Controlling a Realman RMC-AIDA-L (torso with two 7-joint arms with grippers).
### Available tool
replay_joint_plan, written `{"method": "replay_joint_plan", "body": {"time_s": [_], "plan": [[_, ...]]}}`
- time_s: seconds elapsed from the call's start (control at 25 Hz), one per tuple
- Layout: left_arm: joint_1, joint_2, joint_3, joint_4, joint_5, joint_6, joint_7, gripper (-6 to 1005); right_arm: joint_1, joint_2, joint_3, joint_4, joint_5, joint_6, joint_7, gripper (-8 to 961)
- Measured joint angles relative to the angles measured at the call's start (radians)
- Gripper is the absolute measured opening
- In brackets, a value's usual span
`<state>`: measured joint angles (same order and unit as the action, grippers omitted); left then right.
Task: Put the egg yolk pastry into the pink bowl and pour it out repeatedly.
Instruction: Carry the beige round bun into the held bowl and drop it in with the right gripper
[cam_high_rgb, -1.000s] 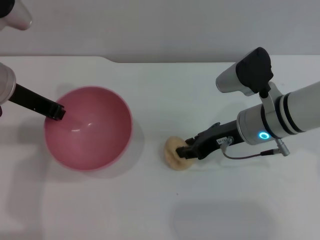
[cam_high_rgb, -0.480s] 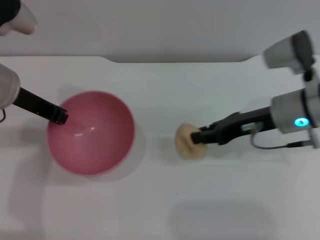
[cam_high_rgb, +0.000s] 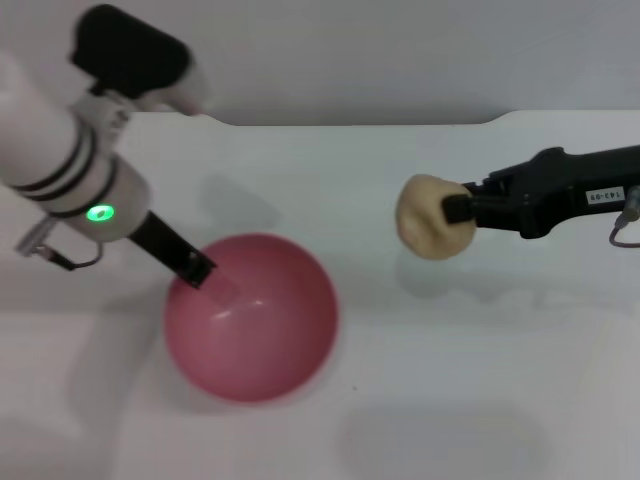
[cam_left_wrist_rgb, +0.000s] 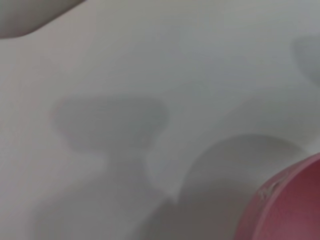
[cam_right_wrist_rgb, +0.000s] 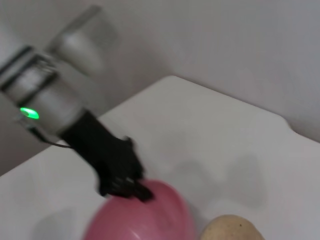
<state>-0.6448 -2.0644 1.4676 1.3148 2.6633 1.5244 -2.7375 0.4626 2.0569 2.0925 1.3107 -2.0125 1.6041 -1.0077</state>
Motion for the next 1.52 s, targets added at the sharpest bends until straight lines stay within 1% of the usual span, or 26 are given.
{"method": "replay_joint_plan", "body": {"time_s": [0.08, 0.24, 0.36, 0.4, 0.44, 0.56, 0.72, 1.0, 1.2, 1.4, 1.52], "plan": [[-0.04, -0.002, 0.049, -0.022, -0.002, -0.001, -0.031, -1, 0.006, 0.006, -0.01, 0.031, 0.017, 0.033, 0.001, 153], [-0.116, -0.005, 0.128, -0.05, -0.031, -0.015, -0.078, -1, 0.033, 0.008, -0.076, 0.03, 0.048, 0.051, 0.004, 125], [-0.163, -0.005, 0.147, -0.061, -0.084, -0.021, -0.087, -1, 0.061, 0.01, -0.125, -0.004, 0.047, 0.034, 0.005, 96], [-0.179, -0.005, 0.151, -0.065, -0.11, -0.024, -0.086, -1, 0.085, 0.011, -0.148, -0.045, 0.044, 0.02, 0.005, 87], [-0.188, -0.005, 0.155, -0.066, -0.124, -0.025, -0.085, 0, 0.085, 0.011, -0.148, -0.045, 0.044, 0.02, 0.005, 87], [-0.217, -0.004, 0.169, -0.068, -0.15, -0.027, -0.083, 0, 0.112, 0.011, -0.187, -0.1, 0.023, -0.011, 0.007, 86], [-0.236, -0.005, 0.17, -0.068, -0.164, -0.033, -0.086, 0, 0.119, 0.012, -0.24, -0.107, -0.048, -0.054, 0.035, 129], [-0.239, -0.005, 0.167, -0.071, -0.168, -0.056, -0.089, 0, 0.107, 0.012, -0.249, -0.066, -0.067, -0.05, 0.043, 203], [-0.237, -0.004, 0.163, -0.073, -0.167, -0.058, -0.089, 6, 0.102, 0.01, -0.252, -0.049, -0.07, -0.002, 0.042, 428], [-0.238, -0.002, 0.161, -0.075, -0.161, -0.063, -0.09, 12, 0.086, 0.009, -0.24, -0.016, -0.074, 0.015, 0.054, 570], [-0.24, -0.001, 0.161, -0.082, -0.158, -0.064, -0.09, 16, 0.071, 0.007, -0.233, 0.012, -0.075, 0.017, 0.077, 570]]}}
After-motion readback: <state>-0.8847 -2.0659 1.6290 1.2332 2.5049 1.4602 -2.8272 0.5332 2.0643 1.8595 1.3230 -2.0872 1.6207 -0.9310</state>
